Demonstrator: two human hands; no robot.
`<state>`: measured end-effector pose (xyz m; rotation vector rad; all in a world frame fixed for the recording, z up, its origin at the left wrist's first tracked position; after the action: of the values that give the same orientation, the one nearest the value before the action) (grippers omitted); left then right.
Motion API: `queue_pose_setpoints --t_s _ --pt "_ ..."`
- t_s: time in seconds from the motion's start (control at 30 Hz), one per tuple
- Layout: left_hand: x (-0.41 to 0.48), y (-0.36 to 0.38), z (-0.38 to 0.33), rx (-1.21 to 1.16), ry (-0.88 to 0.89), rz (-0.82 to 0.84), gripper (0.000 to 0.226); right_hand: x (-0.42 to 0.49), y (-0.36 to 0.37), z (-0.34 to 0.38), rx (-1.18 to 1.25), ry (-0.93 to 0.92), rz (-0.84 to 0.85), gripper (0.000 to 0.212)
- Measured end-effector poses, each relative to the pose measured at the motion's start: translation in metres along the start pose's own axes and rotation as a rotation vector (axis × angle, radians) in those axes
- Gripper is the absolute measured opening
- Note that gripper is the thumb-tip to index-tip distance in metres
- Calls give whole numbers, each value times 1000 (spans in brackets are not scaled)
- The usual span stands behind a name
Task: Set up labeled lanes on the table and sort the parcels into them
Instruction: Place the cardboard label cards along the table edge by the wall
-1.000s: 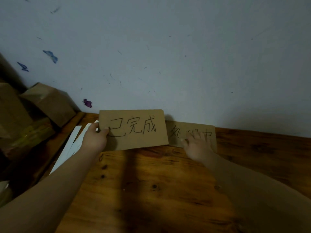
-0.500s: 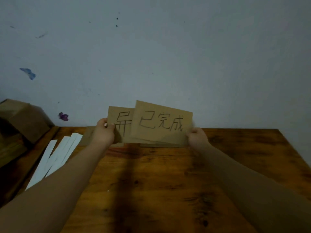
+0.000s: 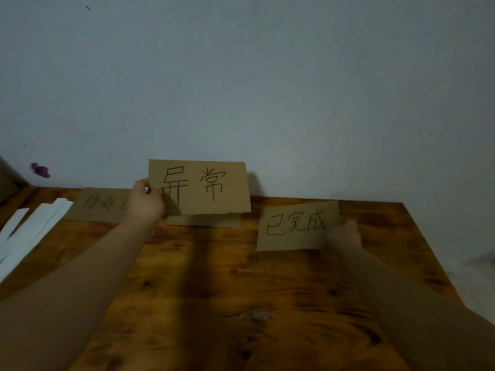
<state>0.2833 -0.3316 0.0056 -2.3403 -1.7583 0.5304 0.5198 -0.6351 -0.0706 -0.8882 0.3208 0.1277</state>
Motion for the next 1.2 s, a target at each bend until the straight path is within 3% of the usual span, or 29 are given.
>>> queue_pose_setpoints --t_s 0.07,0.2,0.27,0.37,0.63,0.7,0.83,0.97,1.1,1.2 --pt "-8 22 4 3 -28 -7 31 13 1 -12 -172 -94 40 57" --pt "-18 48 10 1 -98 -60 32 20 24 -35 -698 -661 352 52" --pt "-22 55 16 8 -119 -67 35 23 38 -44 -826 -703 458 60" --pt "-26 57 24 8 -121 -88 37 36 49 -32 -864 -669 486 64" --pt "-32 45 36 1 -131 -141 39 67 58 8 -878 -619 441 68" --pt "-36 44 35 -1 -118 -128 36 52 54 19 -685 -658 396 70" --pt "-52 59 20 -4 -67 -11 31 -10 38 44 -39 -696 542 72" --pt "-76 81 -5 10 -54 124 36 -40 2 43 -112 -758 520 100" --pt "-116 110 -28 129 184 288 61 -29 -46 17 -152 -711 372 93" --pt "-148 141 -37 312 344 369 53 -14 -79 -7 -208 -682 295 84"
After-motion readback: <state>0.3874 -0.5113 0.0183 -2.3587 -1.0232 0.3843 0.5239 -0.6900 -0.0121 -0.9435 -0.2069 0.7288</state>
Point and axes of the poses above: each hand's wrist, its own x-axis towards the middle knuckle, its own y-axis out of the palm, z = x × y, the point moved 2 cm from there along x, towards the middle knuckle, and after that the axes turned 2 degrees about -z, right-handed, at the moved point
